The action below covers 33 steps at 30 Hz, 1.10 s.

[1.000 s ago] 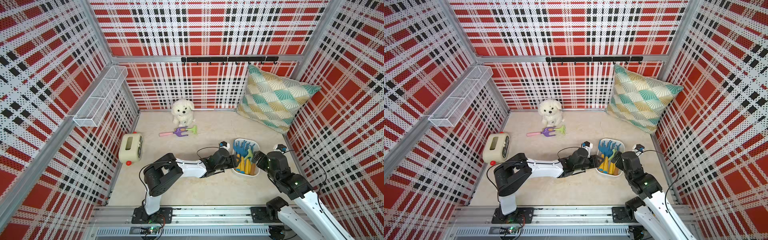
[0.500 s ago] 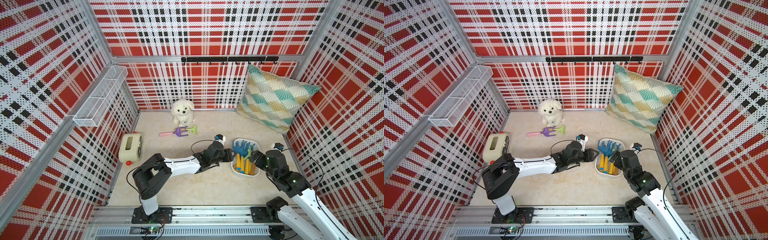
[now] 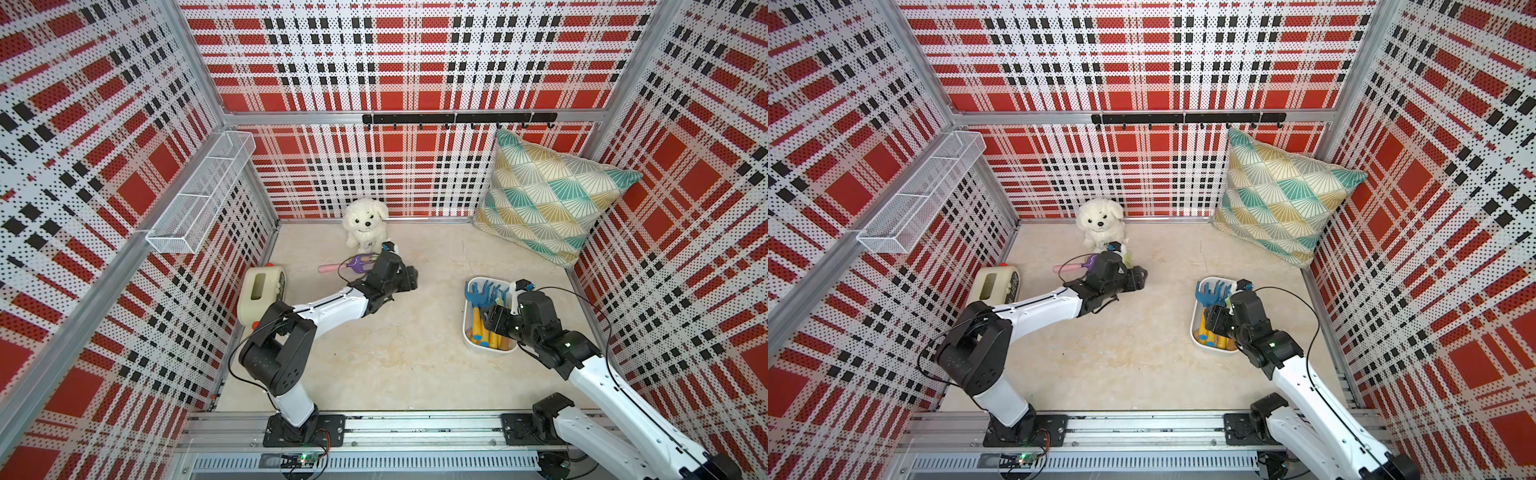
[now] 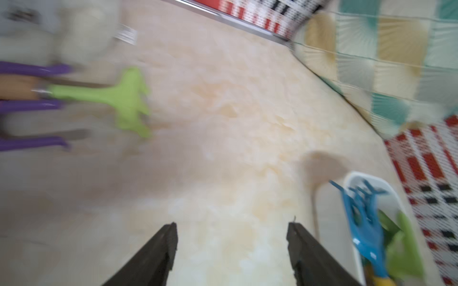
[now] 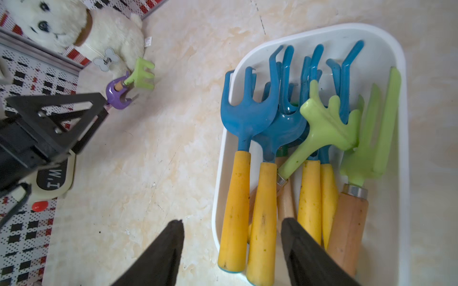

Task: Put the rake into the storage box
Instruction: Adjust the rake in the storage box, then move the rake to the center of the board.

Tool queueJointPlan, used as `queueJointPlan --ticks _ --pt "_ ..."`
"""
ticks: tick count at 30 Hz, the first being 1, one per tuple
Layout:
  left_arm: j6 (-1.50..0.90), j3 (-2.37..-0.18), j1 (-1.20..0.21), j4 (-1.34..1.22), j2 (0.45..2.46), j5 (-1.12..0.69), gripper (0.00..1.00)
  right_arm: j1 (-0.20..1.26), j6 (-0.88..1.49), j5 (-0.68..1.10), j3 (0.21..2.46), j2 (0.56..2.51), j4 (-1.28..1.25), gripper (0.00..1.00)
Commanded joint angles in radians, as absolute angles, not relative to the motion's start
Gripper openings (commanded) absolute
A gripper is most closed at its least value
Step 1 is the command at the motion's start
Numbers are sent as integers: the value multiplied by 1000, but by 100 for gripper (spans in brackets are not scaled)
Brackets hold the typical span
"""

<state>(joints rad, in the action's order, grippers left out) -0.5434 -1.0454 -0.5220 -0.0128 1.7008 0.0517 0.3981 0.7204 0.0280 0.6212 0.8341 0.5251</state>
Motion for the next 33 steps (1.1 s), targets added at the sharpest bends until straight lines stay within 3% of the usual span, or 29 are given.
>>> queueJointPlan --ticks 1,5,14,25,33 --pt "-445 -1122 -419 54 1780 62 76 398 697 35 654 851 524 63" --pt "-407 -1223 -321 95 1896 66 76 403 677 6 672 902 556 57" --pt "-374 -1395 -155 131 2070 38 75 516 675 -162 759 1072 625 55" --pt "-334 -1470 -142 165 2171 11 72 613 709 -365 844 1268 701 56" --pt "-328 -1346 -221 156 2110 -2 71 626 773 -437 798 1187 784 55"
